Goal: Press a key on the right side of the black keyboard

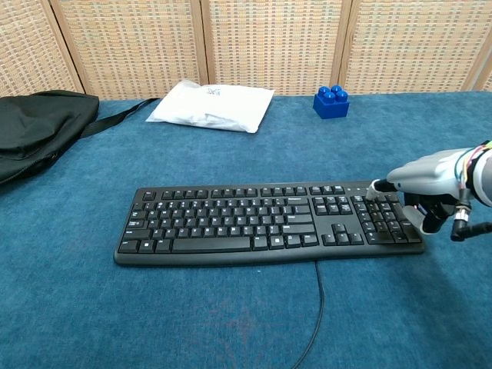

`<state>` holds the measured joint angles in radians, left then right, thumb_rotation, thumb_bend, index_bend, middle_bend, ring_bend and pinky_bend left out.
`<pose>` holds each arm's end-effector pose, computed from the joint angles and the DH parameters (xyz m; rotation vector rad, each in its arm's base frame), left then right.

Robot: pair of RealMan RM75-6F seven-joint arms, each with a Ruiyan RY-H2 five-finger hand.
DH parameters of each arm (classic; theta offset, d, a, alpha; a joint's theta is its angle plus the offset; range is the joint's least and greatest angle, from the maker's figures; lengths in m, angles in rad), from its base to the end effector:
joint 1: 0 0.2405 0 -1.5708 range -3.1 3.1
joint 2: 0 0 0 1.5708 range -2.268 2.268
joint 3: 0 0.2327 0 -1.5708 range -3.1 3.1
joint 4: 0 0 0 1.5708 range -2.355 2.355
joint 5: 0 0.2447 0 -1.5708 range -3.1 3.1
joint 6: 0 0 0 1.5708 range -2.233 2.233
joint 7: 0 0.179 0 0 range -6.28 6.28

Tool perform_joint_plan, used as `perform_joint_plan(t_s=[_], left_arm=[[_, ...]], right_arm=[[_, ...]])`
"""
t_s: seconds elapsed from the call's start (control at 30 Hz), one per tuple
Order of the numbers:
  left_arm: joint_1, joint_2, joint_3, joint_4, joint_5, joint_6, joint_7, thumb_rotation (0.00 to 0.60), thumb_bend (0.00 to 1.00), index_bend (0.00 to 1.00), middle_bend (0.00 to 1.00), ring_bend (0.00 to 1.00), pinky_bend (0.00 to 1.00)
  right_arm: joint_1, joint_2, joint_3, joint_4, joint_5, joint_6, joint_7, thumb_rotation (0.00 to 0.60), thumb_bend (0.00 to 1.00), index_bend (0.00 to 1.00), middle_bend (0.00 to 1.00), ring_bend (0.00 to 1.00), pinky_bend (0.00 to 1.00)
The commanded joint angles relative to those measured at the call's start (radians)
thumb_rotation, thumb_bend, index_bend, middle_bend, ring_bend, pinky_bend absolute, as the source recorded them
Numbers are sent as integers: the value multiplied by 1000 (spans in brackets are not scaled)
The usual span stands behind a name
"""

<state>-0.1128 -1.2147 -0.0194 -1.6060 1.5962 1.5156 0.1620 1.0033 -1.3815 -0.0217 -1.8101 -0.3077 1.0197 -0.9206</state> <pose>-0.2703 0.2154 0.0819 -1.5035 -0.7837 -0.9267 -0.1596 -0.3216 -0.0619 1.9609 -0.9615 0.2140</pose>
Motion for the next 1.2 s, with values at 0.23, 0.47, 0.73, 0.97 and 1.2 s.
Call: perform_joint_plan(t_s=[0.23, 0.47, 0.73, 0.97, 1.2], left_arm=[[-3, 0, 0, 2, -2, -5, -1, 600, 0, 0, 0, 0, 0], [-4, -1, 0, 2, -3, -6, -2, 600, 0, 0, 0, 0, 0], [-3, 2, 0, 2, 0, 0, -8, 600, 0, 0, 0, 0, 0], [0, 6, 2, -1, 5, 8, -11, 600, 0, 0, 0, 0, 0], [3, 8, 4, -4, 11, 15, -13, 600, 0, 0, 0, 0, 0]], right_arm=[[5, -8, -8, 16, 12, -8, 7, 600, 801, 93, 711, 617, 486], [11, -8, -9, 13, 14, -5, 9, 600, 801, 93, 711, 617, 487], [21, -4, -10, -6, 16, 17, 6, 600, 801, 93, 711, 617, 486], [29, 38, -2, -75, -15, 84, -8, 600, 800, 93, 711, 617, 486], [4, 111, -1, -172, -119, 172, 11, 600, 793, 91, 653, 582, 486]])
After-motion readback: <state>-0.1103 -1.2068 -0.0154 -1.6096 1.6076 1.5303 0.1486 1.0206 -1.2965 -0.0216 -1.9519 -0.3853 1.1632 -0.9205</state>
